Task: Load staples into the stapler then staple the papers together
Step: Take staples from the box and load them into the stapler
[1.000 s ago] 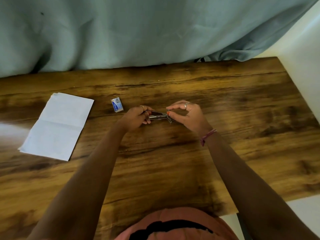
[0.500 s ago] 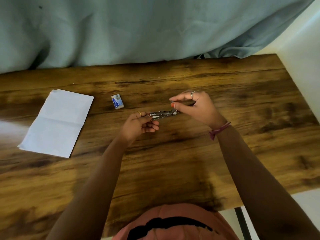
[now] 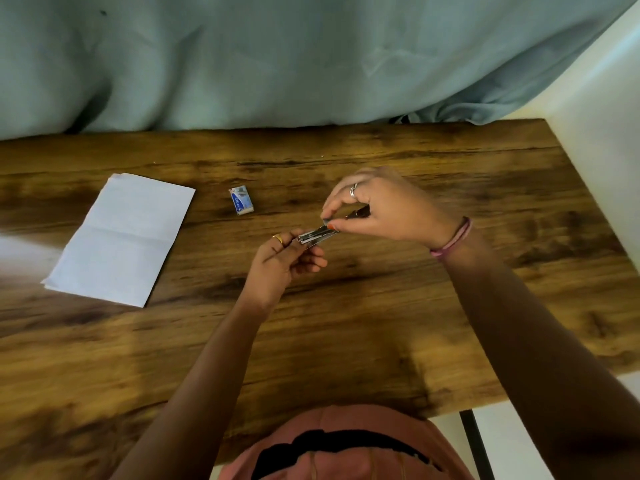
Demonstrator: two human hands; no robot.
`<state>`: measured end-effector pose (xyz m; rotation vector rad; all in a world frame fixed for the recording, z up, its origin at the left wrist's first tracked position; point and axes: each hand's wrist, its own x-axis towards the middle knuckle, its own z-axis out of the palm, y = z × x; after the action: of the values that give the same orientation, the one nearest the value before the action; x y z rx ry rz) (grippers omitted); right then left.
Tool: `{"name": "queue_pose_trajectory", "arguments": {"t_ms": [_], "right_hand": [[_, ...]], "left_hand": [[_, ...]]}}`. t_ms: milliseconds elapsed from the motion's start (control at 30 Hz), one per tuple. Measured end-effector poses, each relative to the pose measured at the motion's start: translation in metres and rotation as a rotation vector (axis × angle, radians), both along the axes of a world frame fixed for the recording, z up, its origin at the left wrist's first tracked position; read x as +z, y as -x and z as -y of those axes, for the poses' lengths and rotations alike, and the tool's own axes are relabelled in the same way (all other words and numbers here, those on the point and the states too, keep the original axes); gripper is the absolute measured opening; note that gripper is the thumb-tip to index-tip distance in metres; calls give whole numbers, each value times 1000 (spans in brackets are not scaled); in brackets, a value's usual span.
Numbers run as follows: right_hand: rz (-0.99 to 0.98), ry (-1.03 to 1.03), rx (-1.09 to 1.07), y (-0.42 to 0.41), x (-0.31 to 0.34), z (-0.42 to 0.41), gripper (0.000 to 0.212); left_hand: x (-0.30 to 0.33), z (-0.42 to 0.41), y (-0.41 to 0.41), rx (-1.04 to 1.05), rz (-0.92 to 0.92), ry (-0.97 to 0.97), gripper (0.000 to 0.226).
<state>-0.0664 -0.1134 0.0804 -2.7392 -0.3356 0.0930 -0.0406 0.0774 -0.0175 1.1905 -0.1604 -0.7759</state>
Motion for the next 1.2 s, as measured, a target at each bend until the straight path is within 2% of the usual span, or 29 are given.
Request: {"name": "queue_pose_trajectory", "arguments": {"t_ms": [233, 833, 1200], "right_hand": [[-13, 6, 22, -3, -8, -4, 17], [68, 59, -92, 0, -11, -11, 22], [61, 70, -107, 9, 9, -4, 32]], "left_hand": [[1, -7, -4, -13, 14, 16, 26], [-2, -11, -9, -28, 6, 47, 29], [-3, -8, -5, -17, -4, 59, 28]]}}
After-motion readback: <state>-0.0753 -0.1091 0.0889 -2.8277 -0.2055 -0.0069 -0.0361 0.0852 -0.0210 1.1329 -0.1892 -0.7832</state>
